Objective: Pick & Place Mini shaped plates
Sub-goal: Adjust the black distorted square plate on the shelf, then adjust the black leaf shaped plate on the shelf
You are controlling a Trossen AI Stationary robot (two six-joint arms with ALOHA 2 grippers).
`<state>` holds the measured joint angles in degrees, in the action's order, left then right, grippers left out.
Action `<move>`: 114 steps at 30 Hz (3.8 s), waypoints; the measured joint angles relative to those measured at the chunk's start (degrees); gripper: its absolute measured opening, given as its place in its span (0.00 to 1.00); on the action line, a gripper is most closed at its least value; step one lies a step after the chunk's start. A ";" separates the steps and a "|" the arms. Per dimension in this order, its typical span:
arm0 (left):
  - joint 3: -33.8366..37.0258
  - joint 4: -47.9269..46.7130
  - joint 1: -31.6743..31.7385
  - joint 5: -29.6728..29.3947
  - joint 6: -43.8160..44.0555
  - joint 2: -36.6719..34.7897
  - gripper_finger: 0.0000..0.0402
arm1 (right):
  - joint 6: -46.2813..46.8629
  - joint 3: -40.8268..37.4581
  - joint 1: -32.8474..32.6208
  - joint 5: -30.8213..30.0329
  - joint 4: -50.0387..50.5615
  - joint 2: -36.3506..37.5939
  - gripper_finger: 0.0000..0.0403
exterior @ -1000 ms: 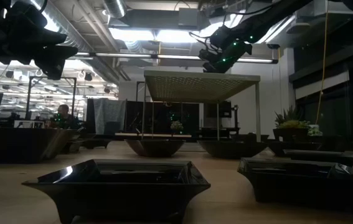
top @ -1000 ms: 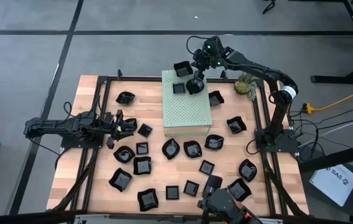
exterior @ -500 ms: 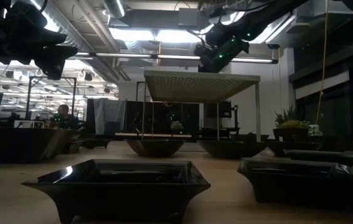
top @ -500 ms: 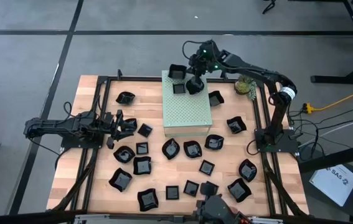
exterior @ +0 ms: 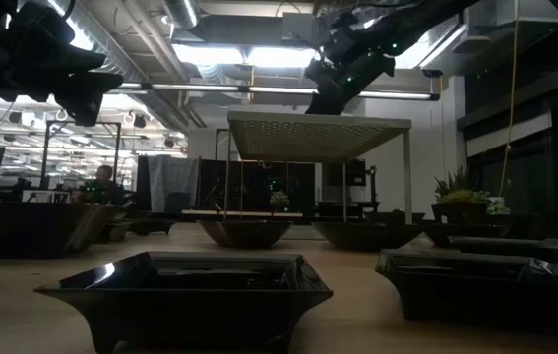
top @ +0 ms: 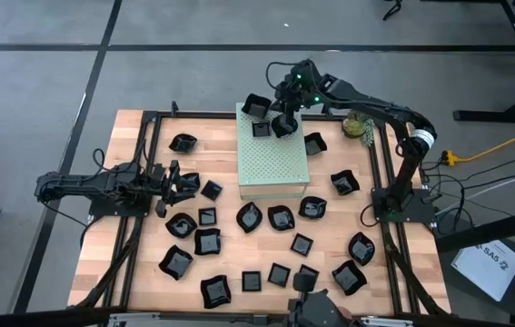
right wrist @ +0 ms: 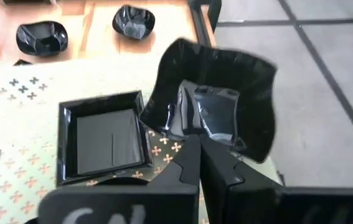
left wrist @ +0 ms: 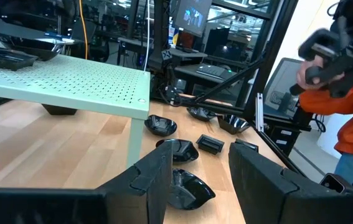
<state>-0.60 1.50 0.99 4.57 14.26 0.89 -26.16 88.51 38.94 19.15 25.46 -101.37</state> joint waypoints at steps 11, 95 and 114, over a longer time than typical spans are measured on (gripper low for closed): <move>0.00 0.00 0.00 0.00 0.00 0.01 0.38 | 0.42 0.07 2.66 -8.30 -10.46 -0.53 0.01; 0.00 0.00 0.02 0.00 0.00 0.00 0.38 | 2.98 11.21 -6.75 -9.91 30.56 -3.31 0.01; 0.00 0.00 0.02 0.01 0.00 0.01 0.38 | 0.66 11.17 -7.70 -12.10 32.73 -4.08 0.01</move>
<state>-0.60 1.50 1.02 4.58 14.26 0.90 -25.50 99.68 31.24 7.05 58.20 -105.45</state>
